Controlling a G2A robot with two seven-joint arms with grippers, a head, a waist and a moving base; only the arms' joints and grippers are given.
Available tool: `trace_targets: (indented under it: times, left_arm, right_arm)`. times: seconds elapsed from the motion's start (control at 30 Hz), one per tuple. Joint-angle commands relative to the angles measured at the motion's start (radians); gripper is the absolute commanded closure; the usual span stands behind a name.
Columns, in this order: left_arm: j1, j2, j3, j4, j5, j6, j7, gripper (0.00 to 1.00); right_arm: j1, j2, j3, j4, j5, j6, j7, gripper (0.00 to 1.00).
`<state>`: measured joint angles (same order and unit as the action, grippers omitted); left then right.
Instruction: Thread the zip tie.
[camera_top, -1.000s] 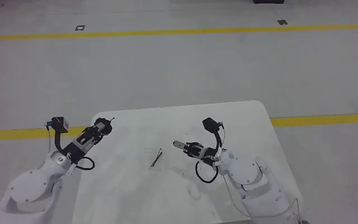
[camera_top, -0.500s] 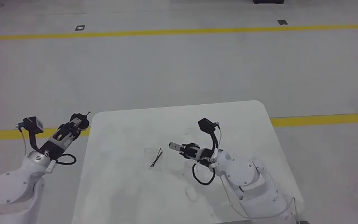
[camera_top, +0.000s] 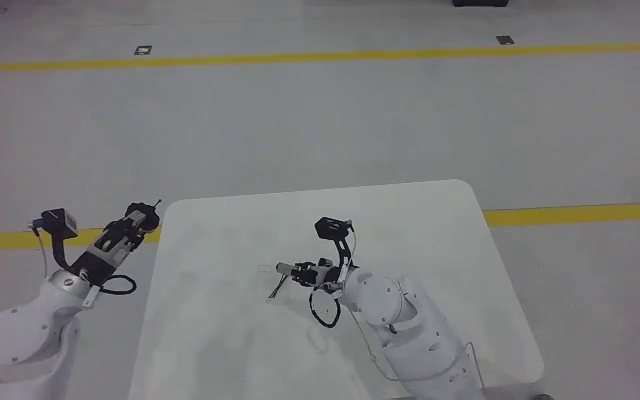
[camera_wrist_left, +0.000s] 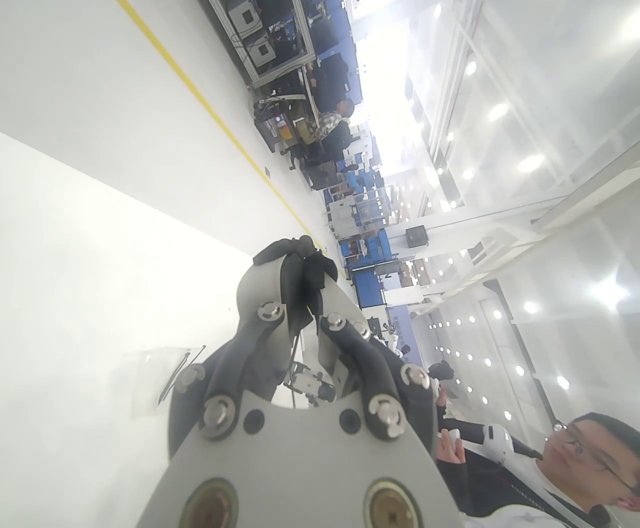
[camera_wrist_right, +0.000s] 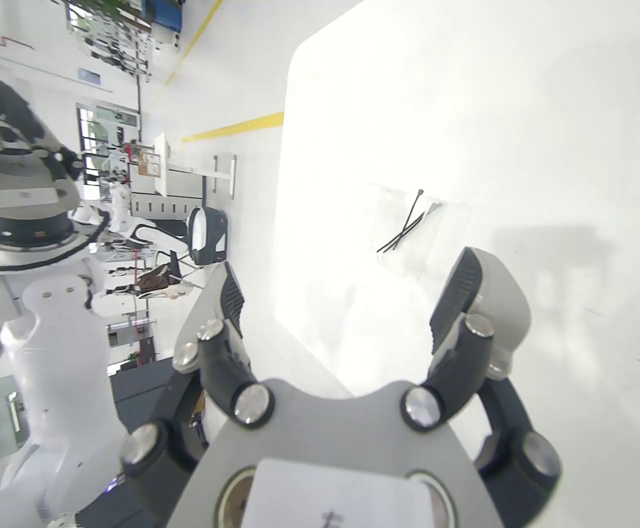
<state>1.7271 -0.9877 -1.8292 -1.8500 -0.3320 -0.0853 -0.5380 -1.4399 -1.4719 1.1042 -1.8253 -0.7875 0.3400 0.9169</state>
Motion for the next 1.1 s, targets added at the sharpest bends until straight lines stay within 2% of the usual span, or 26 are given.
trace_targets:
  times: [0.0, 0.03, 0.37, 0.47, 0.53, 0.73, 1.07]
  left_arm:
    - [0.000, 0.000, 0.000, 0.000, 0.000, 0.000, 0.000, 1.00]
    - [0.000, 0.000, 0.000, 0.000, 0.000, 0.000, 0.000, 1.00]
    - [0.000, 0.000, 0.000, 0.000, 0.000, 0.000, 0.000, 1.00]
    - [0.000, 0.000, 0.000, 0.000, 0.000, 0.000, 0.000, 1.00]
    - [0.000, 0.000, 0.000, 0.000, 0.000, 0.000, 0.000, 1.00]
    - [0.000, 0.000, 0.000, 0.000, 0.000, 0.000, 0.000, 1.00]
    - [0.000, 0.000, 0.000, 0.000, 0.000, 0.000, 0.000, 1.00]
  right_arm:
    - [-0.025, -0.053, 0.033, -0.022, -0.085, 0.000, 0.084, 0.00]
    - [-0.033, -0.068, 0.044, -0.033, -0.115, 0.000, 0.105, 0.00]
    - [-0.035, -0.068, 0.044, -0.034, -0.109, 0.000, 0.084, 0.00]
    - [-0.026, -0.073, 0.034, -0.028, -0.140, 0.000, 0.083, 0.00]
    - [-0.009, -0.081, 0.031, -0.009, -0.173, 0.000, 0.120, 0.00]
    - [0.047, -0.138, 0.015, 0.029, -0.302, 0.000, 0.246, 0.00]
    - [0.089, -0.269, -0.012, 0.074, -0.566, 0.000, 0.393, 0.00]
